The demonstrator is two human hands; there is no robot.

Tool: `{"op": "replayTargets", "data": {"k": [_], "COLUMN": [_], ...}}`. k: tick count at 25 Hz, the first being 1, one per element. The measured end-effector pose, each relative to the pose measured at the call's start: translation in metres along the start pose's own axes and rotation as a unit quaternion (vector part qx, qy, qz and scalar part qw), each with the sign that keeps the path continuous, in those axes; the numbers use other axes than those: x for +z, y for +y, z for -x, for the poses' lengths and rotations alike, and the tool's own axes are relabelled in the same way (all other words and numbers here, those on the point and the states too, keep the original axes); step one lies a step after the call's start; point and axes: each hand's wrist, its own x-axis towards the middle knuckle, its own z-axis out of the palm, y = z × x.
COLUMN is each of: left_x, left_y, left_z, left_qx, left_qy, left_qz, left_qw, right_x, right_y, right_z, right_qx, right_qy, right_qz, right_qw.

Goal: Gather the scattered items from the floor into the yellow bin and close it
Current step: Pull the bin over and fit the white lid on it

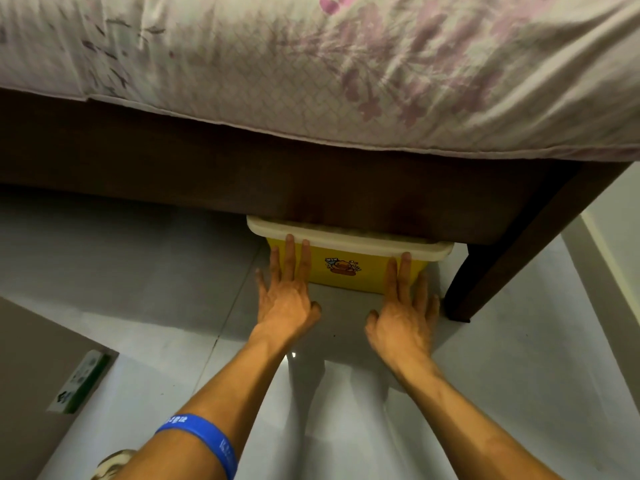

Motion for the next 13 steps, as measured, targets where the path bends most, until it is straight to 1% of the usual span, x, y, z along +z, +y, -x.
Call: {"op": "replayTargets", "data": {"k": [4, 10, 13], "left_x": [-0.009, -0.017, -0.018], "left_y": [0.003, 0.001, 0.001], "left_z": [-0.009, -0.019, -0.018], "left_qx": [0.0, -0.005, -0.003], "left_qy": [-0.015, -0.036, -0.038], "left_qz": [-0.005, -0.09, -0.092], "left_qw": [1.0, 0.995, 0.995], "right_x": [-0.003, -0.003, -0.001], "right_y": [-0.004, 0.002, 0.004], "right_z": [-0.008, -0.02, -0.023], "right_qx": [0.006, -0.021, -0.015], "right_qy": [-0.024, -0.047, -0.049], "right_qz": [-0.006, 0.054, 0.059], "right_qw": [1.0, 0.997, 0.997]}}
